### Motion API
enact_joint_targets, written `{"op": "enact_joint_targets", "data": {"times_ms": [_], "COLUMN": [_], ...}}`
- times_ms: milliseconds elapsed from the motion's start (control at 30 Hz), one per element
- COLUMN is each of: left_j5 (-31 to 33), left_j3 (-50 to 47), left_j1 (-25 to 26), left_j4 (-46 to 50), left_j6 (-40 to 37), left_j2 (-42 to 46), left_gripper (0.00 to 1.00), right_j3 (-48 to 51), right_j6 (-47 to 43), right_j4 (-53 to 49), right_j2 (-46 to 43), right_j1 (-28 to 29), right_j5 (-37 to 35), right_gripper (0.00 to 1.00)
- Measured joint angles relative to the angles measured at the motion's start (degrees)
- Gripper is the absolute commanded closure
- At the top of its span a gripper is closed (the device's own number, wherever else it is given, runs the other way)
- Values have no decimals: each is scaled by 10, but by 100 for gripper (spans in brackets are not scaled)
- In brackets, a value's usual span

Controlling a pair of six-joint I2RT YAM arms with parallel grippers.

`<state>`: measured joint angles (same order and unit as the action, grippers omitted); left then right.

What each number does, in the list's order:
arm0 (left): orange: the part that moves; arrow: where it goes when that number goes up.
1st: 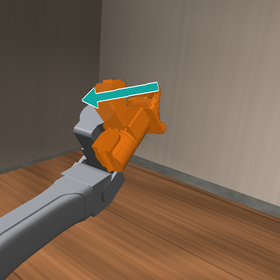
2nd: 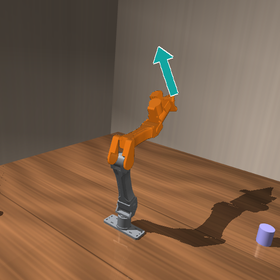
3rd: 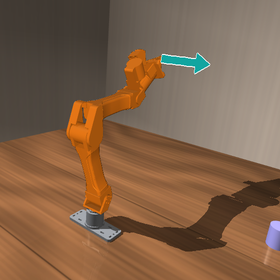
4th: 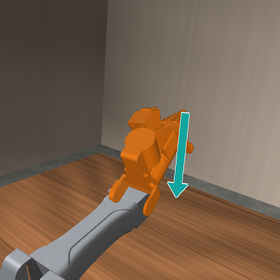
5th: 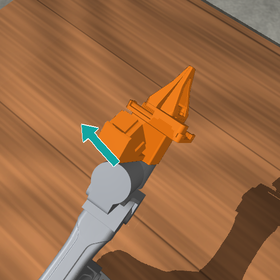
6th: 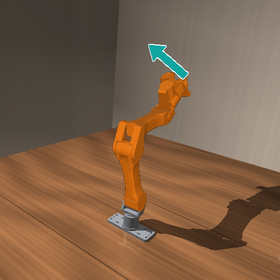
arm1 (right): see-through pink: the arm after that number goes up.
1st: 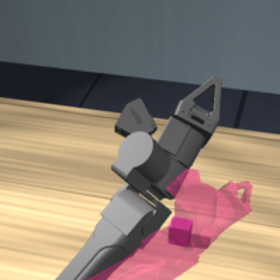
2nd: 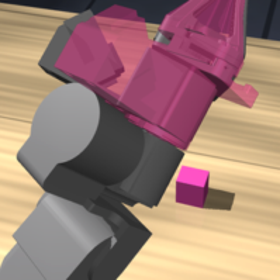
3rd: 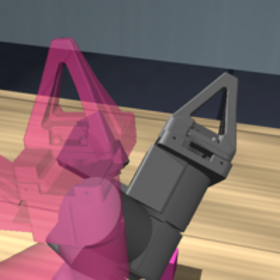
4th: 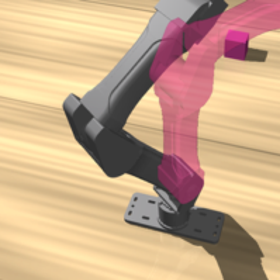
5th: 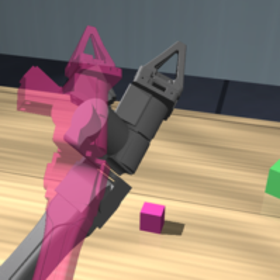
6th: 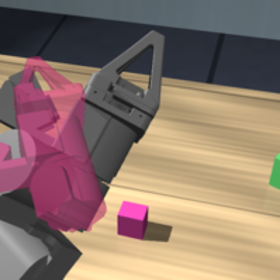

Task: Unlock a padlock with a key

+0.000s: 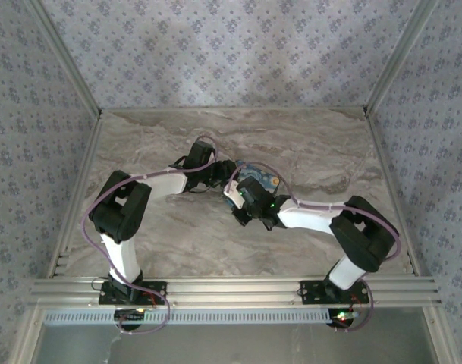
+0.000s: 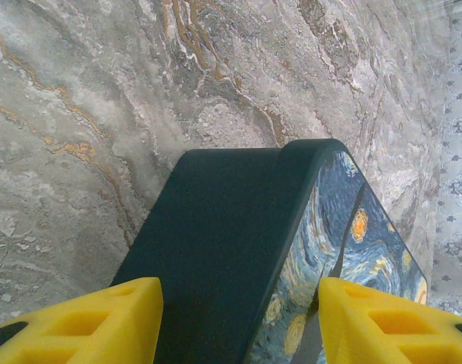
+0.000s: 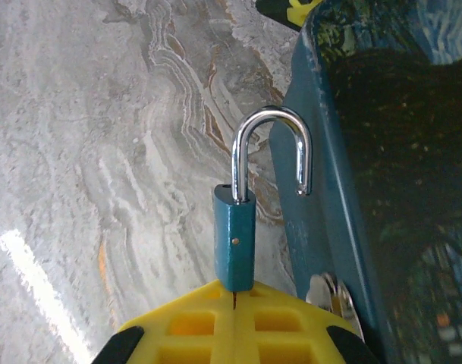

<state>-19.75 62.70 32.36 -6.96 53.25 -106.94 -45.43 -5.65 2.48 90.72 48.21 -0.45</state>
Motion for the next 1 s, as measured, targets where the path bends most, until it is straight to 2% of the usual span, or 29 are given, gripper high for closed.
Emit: {"op": "enact_joint_targets", "data": {"times_ms": [233,533,767,1000], "left_j5": [0,19,37,59], "left_j3": [-29,-96,-151,-206], "left_j1": [-14,-53,-60,-60], "left_j4": [3,27,42,64], "left_j6": [0,0,-2,-2], "left_j2": [26,101,181,270], "left_gripper": [44,42,42,41], "right_j3": [28,49,66,69], "right_j6": [0,14,74,181], "right_j4": [-12,-49,-90,-162], "right_j2": [-90,-201,-260,-282], "right_j1": [2,-11,-73,-176], "right_j5": [-3,-18,-22,-34], "right_gripper": [100,100,100,100]}}
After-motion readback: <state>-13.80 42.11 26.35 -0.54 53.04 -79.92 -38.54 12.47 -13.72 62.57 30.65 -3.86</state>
